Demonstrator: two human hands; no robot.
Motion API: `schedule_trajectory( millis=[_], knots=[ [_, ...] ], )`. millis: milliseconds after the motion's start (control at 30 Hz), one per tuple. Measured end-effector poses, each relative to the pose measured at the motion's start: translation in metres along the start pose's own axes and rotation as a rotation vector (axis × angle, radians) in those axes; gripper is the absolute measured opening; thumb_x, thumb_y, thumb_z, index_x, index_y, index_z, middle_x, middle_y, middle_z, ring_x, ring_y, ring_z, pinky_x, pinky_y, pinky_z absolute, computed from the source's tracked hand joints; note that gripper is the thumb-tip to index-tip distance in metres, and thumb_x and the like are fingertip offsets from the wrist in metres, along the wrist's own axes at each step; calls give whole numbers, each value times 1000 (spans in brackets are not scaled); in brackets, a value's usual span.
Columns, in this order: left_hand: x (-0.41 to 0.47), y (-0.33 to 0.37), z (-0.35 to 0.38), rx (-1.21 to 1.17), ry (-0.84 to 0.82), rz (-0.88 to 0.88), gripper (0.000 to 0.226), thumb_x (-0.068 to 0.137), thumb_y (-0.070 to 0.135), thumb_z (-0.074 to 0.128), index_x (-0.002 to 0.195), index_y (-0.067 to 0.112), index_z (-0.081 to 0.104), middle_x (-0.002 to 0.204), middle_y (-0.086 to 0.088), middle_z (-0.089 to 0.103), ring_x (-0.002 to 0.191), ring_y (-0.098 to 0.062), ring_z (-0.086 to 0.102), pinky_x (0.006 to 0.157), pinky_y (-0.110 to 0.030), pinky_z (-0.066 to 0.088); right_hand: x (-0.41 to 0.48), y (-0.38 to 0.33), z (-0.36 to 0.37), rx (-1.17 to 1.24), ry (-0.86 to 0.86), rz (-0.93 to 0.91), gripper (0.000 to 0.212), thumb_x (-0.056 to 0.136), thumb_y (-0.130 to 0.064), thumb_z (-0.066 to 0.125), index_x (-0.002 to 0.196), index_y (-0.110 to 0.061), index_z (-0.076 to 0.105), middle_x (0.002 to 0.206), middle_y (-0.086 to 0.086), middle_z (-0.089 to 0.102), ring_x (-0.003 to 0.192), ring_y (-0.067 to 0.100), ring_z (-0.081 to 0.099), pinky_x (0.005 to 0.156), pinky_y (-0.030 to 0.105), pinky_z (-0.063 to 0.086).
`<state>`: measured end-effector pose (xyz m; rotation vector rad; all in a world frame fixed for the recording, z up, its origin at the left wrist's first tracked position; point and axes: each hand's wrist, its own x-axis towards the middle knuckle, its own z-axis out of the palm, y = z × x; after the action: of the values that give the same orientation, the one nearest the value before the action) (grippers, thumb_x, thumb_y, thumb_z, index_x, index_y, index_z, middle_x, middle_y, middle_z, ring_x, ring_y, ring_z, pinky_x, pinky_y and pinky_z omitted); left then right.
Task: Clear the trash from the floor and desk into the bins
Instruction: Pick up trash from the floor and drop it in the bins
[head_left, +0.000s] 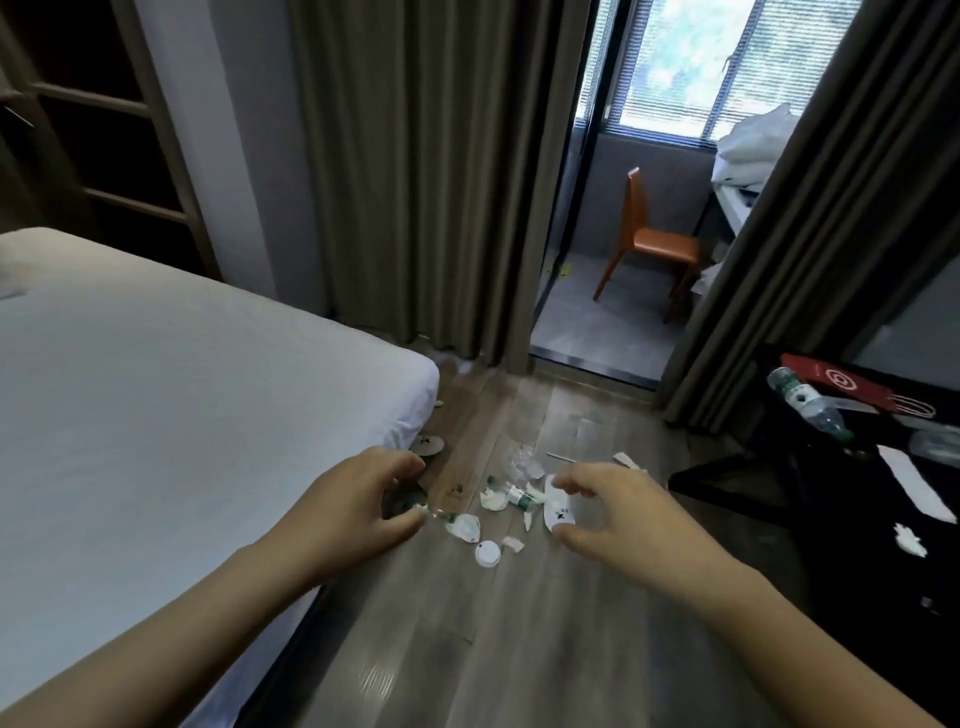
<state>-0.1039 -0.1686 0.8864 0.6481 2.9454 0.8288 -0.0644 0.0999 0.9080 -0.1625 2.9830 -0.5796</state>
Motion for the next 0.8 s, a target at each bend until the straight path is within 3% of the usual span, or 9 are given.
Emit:
schedule_trajectory(
  millis=[233, 467, 667, 800],
  knots=[
    [114, -57, 6, -55, -36, -38, 40, 81, 36, 69, 118, 22, 61, 112, 4, 62, 99, -13, 61, 83, -34, 51, 124, 24, 14, 19, -102, 57, 42, 78, -34, 65, 120, -27, 58, 119, -7, 60, 110, 13, 56, 94, 31, 46],
    [188, -91, 30, -76, -93, -73, 28, 81, 33, 68, 107, 20, 64, 99, 2, 66, 88, -13, 62, 76, -38, 53, 214, 65, 34, 41, -159, 78, 46, 77, -35, 67, 121, -30, 57, 114, -10, 62, 103, 9, 57, 85, 25, 49],
    [265, -113, 68, -55, -124, -147, 37, 82, 36, 66, 116, 24, 60, 110, 8, 62, 97, -7, 58, 81, -26, 49, 304, 121, 46, 52, -237, 50, 47, 79, -29, 64, 125, -31, 56, 116, -11, 61, 113, 12, 49, 84, 19, 45],
    [323, -122, 107, -68, -136, -269, 36, 83, 34, 65, 117, 24, 59, 112, 6, 62, 99, -10, 59, 83, -27, 49, 373, 168, 53, 46, -315, 8, 46, 80, -32, 64, 126, -29, 56, 117, -10, 61, 112, 15, 51, 85, 20, 42]
  ],
)
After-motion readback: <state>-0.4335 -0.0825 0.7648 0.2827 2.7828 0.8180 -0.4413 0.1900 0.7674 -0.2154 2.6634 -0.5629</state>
